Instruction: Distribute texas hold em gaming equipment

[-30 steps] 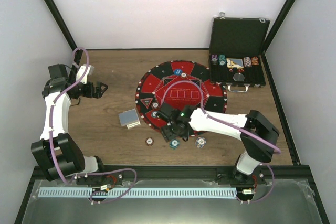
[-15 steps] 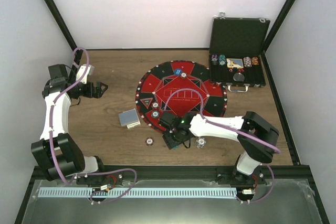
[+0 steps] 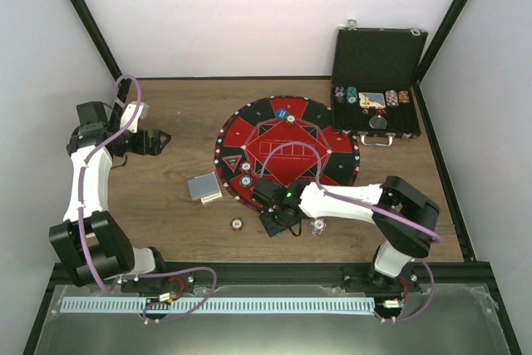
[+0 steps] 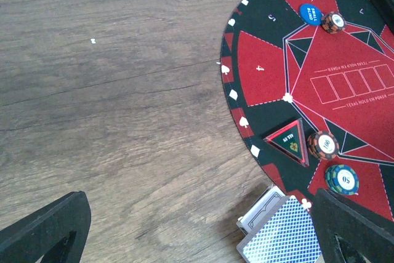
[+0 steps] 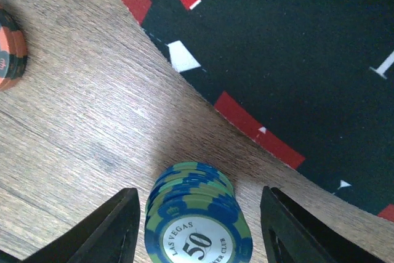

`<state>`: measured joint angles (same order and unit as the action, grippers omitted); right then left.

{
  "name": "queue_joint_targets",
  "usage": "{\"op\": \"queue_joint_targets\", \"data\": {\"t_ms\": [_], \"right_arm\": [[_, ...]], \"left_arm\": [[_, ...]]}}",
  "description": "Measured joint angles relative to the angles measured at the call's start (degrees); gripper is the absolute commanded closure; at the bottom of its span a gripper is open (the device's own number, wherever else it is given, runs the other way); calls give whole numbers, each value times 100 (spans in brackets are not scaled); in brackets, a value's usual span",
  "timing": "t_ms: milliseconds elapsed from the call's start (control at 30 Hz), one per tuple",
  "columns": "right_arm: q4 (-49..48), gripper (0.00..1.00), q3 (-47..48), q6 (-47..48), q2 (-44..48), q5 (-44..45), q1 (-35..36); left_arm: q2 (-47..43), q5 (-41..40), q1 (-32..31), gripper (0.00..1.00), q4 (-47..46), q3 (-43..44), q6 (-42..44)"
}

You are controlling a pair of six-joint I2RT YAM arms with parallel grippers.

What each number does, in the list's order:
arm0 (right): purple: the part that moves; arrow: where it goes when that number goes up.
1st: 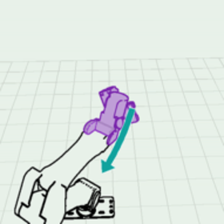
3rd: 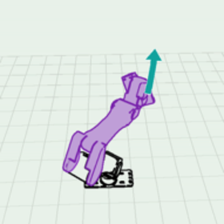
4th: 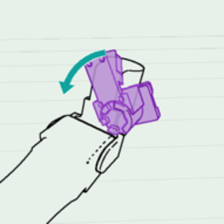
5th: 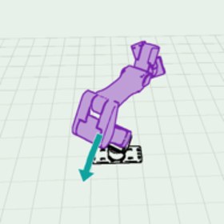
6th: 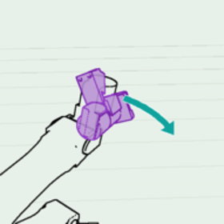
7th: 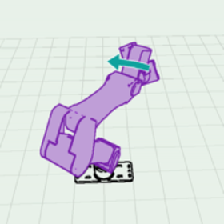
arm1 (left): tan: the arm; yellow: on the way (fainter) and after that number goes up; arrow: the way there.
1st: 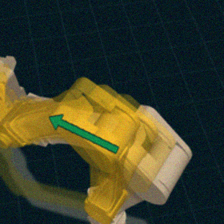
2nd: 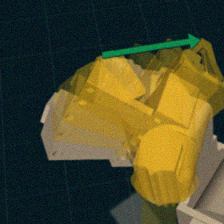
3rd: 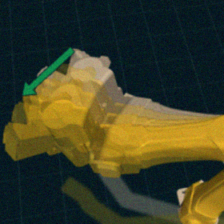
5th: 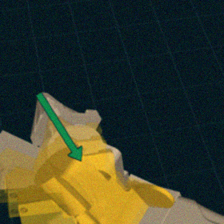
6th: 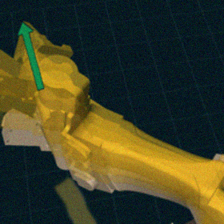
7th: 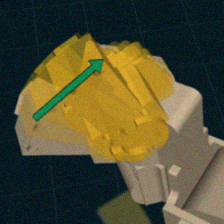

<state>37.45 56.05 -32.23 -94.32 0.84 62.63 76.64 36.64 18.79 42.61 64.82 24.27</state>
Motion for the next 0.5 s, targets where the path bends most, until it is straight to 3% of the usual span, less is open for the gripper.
{"op": "queue_joint_targets", "data": {"t_ms": [500], "right_arm": [[74,71,-20,-15,2,24,20]], "left_arm": [[0,-13,0,0,0,0,4]]}}
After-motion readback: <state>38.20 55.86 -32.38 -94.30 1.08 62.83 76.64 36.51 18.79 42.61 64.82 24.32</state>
